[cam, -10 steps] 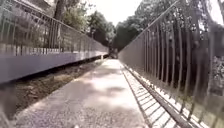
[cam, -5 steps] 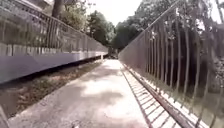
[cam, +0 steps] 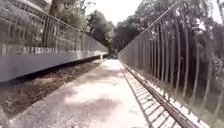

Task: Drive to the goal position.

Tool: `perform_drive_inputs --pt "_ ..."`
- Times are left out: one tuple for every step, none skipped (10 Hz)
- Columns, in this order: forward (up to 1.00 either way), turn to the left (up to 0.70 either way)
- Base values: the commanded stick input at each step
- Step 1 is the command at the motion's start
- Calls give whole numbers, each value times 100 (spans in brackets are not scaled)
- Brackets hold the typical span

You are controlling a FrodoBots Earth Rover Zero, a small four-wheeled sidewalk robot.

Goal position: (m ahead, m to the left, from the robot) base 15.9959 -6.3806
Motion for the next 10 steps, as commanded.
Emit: perform_drive_inputs --pt "50 0" --pt "50 0" --pt "50 0" --pt "50 0" --pt "50 0" --pt "50 0" --pt "50 0" --pt "50 0" --pt "50 0" --pt "50 0"
